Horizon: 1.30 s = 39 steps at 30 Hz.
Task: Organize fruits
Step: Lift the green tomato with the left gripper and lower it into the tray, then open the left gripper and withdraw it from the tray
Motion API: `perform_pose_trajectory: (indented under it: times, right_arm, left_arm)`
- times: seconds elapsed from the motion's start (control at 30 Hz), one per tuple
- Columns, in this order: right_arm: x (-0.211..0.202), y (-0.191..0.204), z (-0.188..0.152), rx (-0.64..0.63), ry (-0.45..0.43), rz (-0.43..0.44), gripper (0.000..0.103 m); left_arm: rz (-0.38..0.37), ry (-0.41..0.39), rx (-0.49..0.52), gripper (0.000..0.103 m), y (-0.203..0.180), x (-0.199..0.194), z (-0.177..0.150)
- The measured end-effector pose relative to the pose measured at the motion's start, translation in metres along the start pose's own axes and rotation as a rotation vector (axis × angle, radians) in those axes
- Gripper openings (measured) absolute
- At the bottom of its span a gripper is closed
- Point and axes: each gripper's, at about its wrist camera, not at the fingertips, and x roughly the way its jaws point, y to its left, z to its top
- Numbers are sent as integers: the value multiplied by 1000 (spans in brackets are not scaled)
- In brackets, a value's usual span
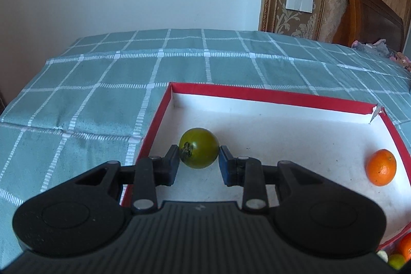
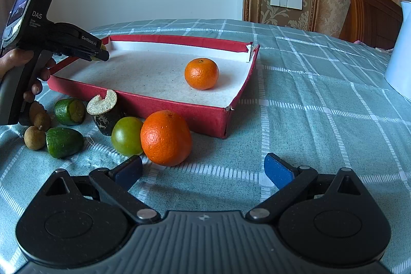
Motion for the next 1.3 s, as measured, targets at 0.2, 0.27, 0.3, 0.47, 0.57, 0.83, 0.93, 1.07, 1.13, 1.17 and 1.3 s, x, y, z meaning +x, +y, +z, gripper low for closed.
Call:
perform_pose_trajectory:
  times: [0.2,0.27,0.3,0.47,0.57,0.83,0.93,1.07,1.13,1.17,1.3]
  right_arm:
    - [0,0,0,0,0,0,102]
    - [0,0,0,0,0,0,102]
    - [0,0,0,0,0,0,102]
    - [0,0,0,0,0,0,102]
    - [0,0,0,0,0,0,102]
    - [0,0,0,0,-1,0,102]
    - [0,-1,0,1,-1,1,102]
    - [0,0,0,7,-4,7,102]
    - [0,0,0,7,-5,7,102]
    - [0,0,0,7,-5,8,102]
    - [0,0,0,9,-9,3,101]
  left_arm:
    - [0,24,9,31,-2,3,0]
    - [11,25,37,31,-6,2,0]
    - [23,24,41,39,-7,2,0]
    - [55,-17,63,65,-10,-9,-3]
    - [59,-37,79,70,-13,-16,-6]
    - [121,-185,79,82,-10,-71,-22]
    - [143,-252,69,84,-4,-102,-35]
    - [88,-294,14,90,10,-139,-64]
    - [48,-292,1,90,15,-153,-83]
    - [32,-288,-1,90,17,-159,-92]
    - [-9,-250,4,90,18,-173,-120]
